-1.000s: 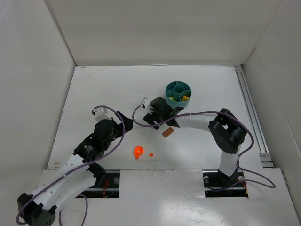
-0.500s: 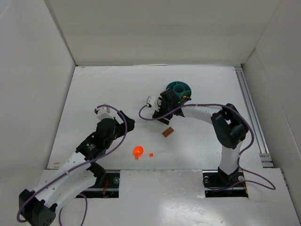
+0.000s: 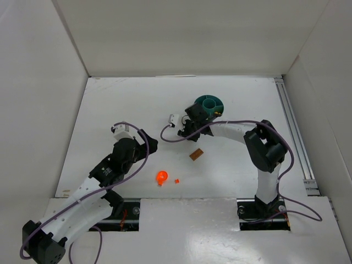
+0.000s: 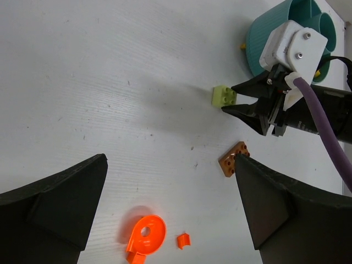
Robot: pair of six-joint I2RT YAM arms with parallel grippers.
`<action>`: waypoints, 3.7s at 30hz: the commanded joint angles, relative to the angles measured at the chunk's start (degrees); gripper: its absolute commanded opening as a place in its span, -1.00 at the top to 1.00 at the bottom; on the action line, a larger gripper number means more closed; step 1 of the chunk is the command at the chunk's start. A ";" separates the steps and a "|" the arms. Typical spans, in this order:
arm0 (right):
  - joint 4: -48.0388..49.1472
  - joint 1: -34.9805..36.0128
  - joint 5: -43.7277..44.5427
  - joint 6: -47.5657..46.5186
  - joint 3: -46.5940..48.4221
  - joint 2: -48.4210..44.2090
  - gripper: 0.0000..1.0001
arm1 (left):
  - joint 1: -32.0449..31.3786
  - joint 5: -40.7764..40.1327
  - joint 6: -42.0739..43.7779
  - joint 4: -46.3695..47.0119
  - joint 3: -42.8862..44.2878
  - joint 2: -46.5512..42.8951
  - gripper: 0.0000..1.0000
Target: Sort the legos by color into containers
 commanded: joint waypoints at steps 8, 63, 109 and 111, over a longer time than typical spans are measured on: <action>8.38 0.68 -6.28 3.16 -2.05 -10.57 0.62 | -0.20 -1.81 -0.32 1.11 0.80 1.29 -1.00; 20.00 6.56 57.79 23.21 -2.58 -6.81 0.52 | -0.20 -0.14 -0.32 5.24 -0.17 7.53 -1.00; 65.88 9.82 60.88 1.58 -21.65 -11.72 0.39 | -0.20 0.39 1.26 8.05 -0.17 10.51 -1.00; 65.88 9.82 59.03 2.28 -21.66 -12.34 0.36 | -0.20 0.92 1.79 8.05 -0.17 10.52 -1.00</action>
